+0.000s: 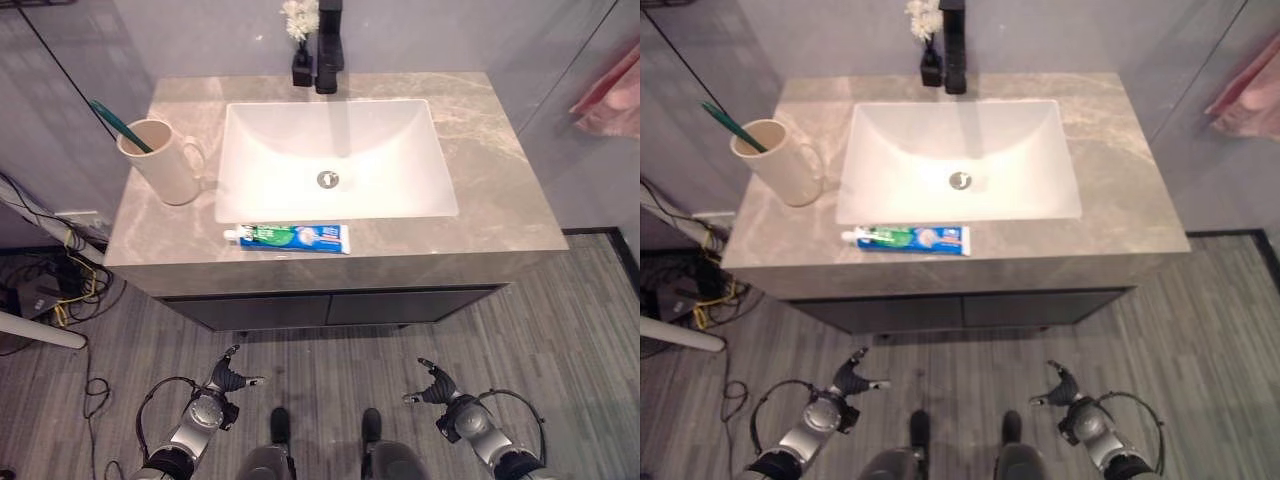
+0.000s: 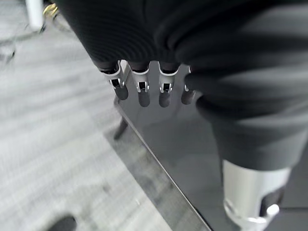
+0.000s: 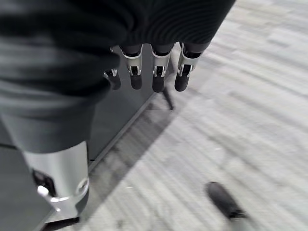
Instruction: Put brush and paste in cup on sink, flatten towel.
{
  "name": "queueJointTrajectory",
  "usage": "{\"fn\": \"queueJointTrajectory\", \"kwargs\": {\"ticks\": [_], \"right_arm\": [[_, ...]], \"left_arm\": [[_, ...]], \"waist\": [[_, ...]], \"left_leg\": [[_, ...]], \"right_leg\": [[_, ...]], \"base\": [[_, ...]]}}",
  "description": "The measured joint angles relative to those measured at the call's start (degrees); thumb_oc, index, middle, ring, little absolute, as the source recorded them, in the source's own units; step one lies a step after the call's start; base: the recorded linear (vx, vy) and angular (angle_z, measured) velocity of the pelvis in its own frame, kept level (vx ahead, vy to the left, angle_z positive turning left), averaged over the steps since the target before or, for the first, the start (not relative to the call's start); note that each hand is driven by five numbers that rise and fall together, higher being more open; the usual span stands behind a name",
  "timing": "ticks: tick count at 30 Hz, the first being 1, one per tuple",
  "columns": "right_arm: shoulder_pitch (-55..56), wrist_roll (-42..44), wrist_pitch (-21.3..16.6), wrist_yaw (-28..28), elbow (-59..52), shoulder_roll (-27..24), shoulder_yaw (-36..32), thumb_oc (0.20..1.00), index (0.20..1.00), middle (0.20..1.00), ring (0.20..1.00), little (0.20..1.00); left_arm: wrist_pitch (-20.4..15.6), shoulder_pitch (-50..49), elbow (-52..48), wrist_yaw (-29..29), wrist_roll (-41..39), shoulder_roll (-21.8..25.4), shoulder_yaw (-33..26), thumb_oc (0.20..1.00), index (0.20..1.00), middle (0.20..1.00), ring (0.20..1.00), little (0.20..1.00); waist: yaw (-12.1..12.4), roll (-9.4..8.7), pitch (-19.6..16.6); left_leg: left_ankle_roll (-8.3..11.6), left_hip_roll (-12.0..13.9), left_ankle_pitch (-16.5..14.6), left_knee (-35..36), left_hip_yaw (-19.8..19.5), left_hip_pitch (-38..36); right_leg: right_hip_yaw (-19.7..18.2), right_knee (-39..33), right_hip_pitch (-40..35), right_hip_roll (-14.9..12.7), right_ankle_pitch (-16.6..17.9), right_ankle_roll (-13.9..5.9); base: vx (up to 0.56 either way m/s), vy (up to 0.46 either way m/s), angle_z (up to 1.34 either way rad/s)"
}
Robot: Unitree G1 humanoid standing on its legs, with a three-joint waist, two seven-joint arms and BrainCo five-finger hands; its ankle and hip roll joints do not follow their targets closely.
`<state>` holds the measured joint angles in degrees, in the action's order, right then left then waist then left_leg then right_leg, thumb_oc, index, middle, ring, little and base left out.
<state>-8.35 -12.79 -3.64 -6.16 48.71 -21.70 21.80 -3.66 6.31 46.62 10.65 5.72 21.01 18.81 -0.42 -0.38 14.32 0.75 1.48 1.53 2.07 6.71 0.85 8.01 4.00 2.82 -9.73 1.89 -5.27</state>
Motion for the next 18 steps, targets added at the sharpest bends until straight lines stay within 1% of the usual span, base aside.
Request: {"fn": "queueJointTrajectory", "kwargs": {"ticks": [2, 3, 4, 5, 6, 7, 8, 9, 10, 11, 12, 13, 14, 15, 16, 17, 18], "right_arm": [[-2.7, -1.6, 0.0, 0.0, -0.1, 0.0, 1.7, 1.0, 1.0, 1.0, 1.0, 1.0], [-2.8, -1.7, -0.2, 0.0, -0.5, 0.0, 1.8, 1.0, 1.0, 1.0, 1.0, 1.0], [-2.7, -1.9, -0.2, 0.0, -0.4, 0.1, 2.0, 1.0, 1.0, 1.0, 1.0, 1.0], [-2.9, -2.2, -0.2, 0.0, -0.4, 0.4, 2.0, 1.0, 1.0, 1.0, 1.0, 1.0], [-3.4, -2.2, -0.4, 0.0, 0.1, 0.5, 1.9, 1.0, 1.0, 1.0, 1.0, 1.0], [-3.8, -2.3, -0.4, 0.0, 1.1, 0.7, 1.9, 1.0, 1.0, 1.0, 1.0, 1.0], [-3.4, -2.3, -0.4, 0.0, 1.4, 0.6, 1.9, 1.0, 1.0, 1.0, 1.0, 1.0], [-2.3, -2.3, -0.4, 0.0, 1.8, 0.6, 1.8, 1.0, 1.0, 1.0, 1.0, 1.0], [-1.0, -2.4, -0.4, 0.0, 2.2, 0.7, 1.9, 1.0, 1.0, 1.0, 1.0, 1.0], [-0.3, -2.6, -0.5, 0.0, 3.6, 1.1, 1.9, 1.0, 1.0, 1.0, 1.0, 1.0], [-0.4, -2.7, -0.6, 0.0, 6.1, 1.5, 1.8, 1.0, 1.0, 1.0, 1.0, 1.0], [-0.4, -2.6, -0.6, -0.2, 9.1, 1.5, 0.5, 1.0, 1.0, 1.0, 1.0, 1.0], [-0.3, -2.6, -0.7, -0.3, 10.5, 1.1, -0.8, 1.0, 1.0, 1.0, 1.0, 1.0], [-0.4, -2.5, -1.4, -0.9, 14.7, 1.2, -3.5, 1.0, 1.0, 1.0, 1.0, 1.0], [0.0, -2.4, -1.6, -1.4, 18.8, 1.4, -5.2, 1.0, 1.0, 1.0, 1.0, 1.0], [2.0, -2.4, -1.1, -1.7, 22.8, 1.0, -5.5, 1.0, 1.0, 1.0, 1.0, 1.0], [4.4, -2.4, -0.9, -2.3, 23.8, 0.7, -5.2, 1.0, 1.0, 1.0, 1.0, 1.0]], "left_arm": [[-0.3, -2.1, -1.7, -0.2, 2.2, 2.5, 0.1, 1.0, 1.0, 1.0, 1.0, 1.0], [-0.5, -2.9, -1.9, -0.3, 2.3, 3.4, 0.1, 1.0, 1.0, 1.0, 1.0, 1.0], [-0.7, -3.9, -2.3, -0.3, 2.9, 4.1, 0.0, 1.0, 1.0, 1.0, 1.0, 1.0], [-1.2, -5.0, -3.4, -0.3, 4.0, 5.4, 0.2, 1.0, 1.0, 1.0, 1.0, 1.0], [-1.5, -5.9, -3.5, -0.4, 4.5, 6.2, 0.2, 1.0, 1.0, 1.0, 1.0, 1.0], [-1.6, -6.4, -3.6, -0.4, 4.6, 6.7, 0.1, 1.0, 1.0, 1.0, 1.0, 1.0], [-1.6, -7.1, -5.2, -0.4, 5.8, 7.6, 0.0, 1.0, 1.0, 1.0, 1.0, 1.0], [-1.7, -7.6, -7.7, -0.4, 6.6, 8.7, 0.0, 1.0, 1.0, 1.0, 1.0, 1.0], [-1.9, -8.0, -10.6, -0.4, 6.8, 9.9, 0.0, 1.0, 1.0, 1.0, 1.0, 1.0], [-2.7, -9.2, -13.2, -0.3, 7.7, 11.3, -0.5, 1.0, 1.0, 1.0, 1.0, 1.0], [-3.4, -10.3, -15.0, -0.1, 8.6, 11.9, -1.4, 1.0, 1.0, 1.0, 1.0, 1.0], [-4.0, -12.6, -19.4, 0.0, 8.9, 12.5, -2.4, 1.0, 1.0, 1.0, 1.0, 1.0], [-4.7, -14.3, -21.5, 0.2, 8.9, 12.6, -2.6, 1.0, 1.0, 1.0, 1.0, 1.0], [-5.7, -17.6, -25.8, 0.1, 10.2, 14.1, -2.6, 1.0, 1.0, 1.0, 1.0, 1.0], [-7.2, -20.2, -31.9, 0.1, 11.3, 18.3, -2.4, 1.0, 1.0, 1.0, 1.0, 1.0], [-9.8, -21.9, -36.9, 0.3, 12.9, 24.4, -2.4, 1.0, 1.0, 1.0, 1.0, 1.0], [-11.0, -22.7, -37.8, 0.5, 13.4, 27.7, -2.5, 1.0, 1.0, 1.0, 1.0, 1.0]], "waist": [[0.5, 0.32, 0.1], [0.6, 0.22, 0.0], [1.3, -0.09, -0.3], [1.6, -0.45, -0.5], [2.1, -1.28, -1.0], [2.7, -1.28, -1.0], [2.7, -1.28, -1.0], [2.4, -1.36, -1.0], [2.8, -1.79, -1.3], [3.9, -2.72, -1.9], [5.1, -2.71, -2.3], [5.5, -1.54, -3.0], [5.9, -0.58, -3.6], [6.3, 0.42, -4.2], [6.3, 0.53, -4.2], [6.7, 0.8, -4.5], [7.4, 0.92, -5.7]], "left_leg": [[-1.3, -0.5, -0.1, 0.1, 1.0, 0.0], [-1.53, -0.5, -0.2, 0.0, 0.8, -0.4], [-1.74, -0.8, -0.4, 0.3, 0.8, -1.0], [-1.91, -1.4, -0.5, 0.6, 0.9, -1.1], [-1.88, -1.5, -0.5, 1.2, 0.9, -1.3], [-1.81, -1.5, -0.5, 1.2, 0.9, -1.2], [-1.54, -1.6, -0.3, 1.0, -0.7, -0.8], [-1.09, -1.7, 0.1, 1.2, -2.9, -0.8], [-0.74, -1.8, 0.3, 1.3, -4.1, -0.9], [-0.26, -2.1, 0.5, 2.0, -4.7, -1.3], [0.46, -1.6, 0.9, 3.1, -4.7, -2.3], [1.34, -0.2, 0.8, 3.1, -5.7, -2.2], [1.9, 0.7, 0.9, 3.1, -6.1, -2.0], [2.7, 2.0, 1.0, 3.1, -6.4, -1.9], [3.18, 2.8, 1.1, 3.1, -7.1, -2.2], [3.99, 3.7, 1.0, 3.1, -8.0, -2.7], [4.53, 4.3, 0.8, 3.1, -7.9, -2.7]], "right_leg": [[-0.2, 8.2, 5.0, -0.8, 0.0, -0.29], [-0.3, 10.0, 5.8, -1.3, -0.4, -0.74], [-0.4, 9.9, 5.7, -1.5, -0.8, -1.24], [-0.5, 8.7, 5.8, -1.9, -0.8, -1.37], [0.8, 5.6, 5.8, -2.5, -0.7, -1.49], [1.9, 0.9, 5.1, -2.5, 0.1, -2.26], [0.2, -2.9, 4.0, -2.0, 2.1, -3.25], [-2.1, -5.1, 2.8, -2.0, 3.4, -3.59], [-3.4, -6.7, 1.6, -1.8, 4.3, -3.51], [-2.4, -8.0, 0.6, -2.2, 5.9, -3.2], [-1.3, -9.4, -0.6, -1.7, 6.1, -3.46], [-0.5, -9.2, -1.1, -0.1, 5.9, -2.42], [0.3, -9.0, -1.2, 0.8, 5.7, -2.08], [0.9, -9.5, -1.3, 1.9, 5.4, -1.56], [2.0, -9.5, -2.1, 2.6, 5.0, -0.95], [3.1, -9.5, -3.2, 3.5, 4.2, -0.52], [3.2, -9.5, -3.1, 4.2, 3.6, -0.53]], "base": [[0.05, 0.119, -0.2], [0.08, 0.019, -0.01], [0.1, -0.036, 0.02], [0.09, -0.099, -0.03], [0.09, -0.099, -0.05], [0.07, -0.107, 0.18], [0.08, -0.112, 0.58], [0.09, -0.135, 0.89], [0.11, -0.141, 0.86], [0.08, -0.094, 0.5], [0.07, -0.076, 0.34], [0.05, -0.103, 0.23], [0.06, -0.129, 0.26], [0.08, -0.147, 0.22], [0.06, -0.078, 0.37], [0.08, -0.081, 0.26], [0.03, -0.045, 0.14]]}}
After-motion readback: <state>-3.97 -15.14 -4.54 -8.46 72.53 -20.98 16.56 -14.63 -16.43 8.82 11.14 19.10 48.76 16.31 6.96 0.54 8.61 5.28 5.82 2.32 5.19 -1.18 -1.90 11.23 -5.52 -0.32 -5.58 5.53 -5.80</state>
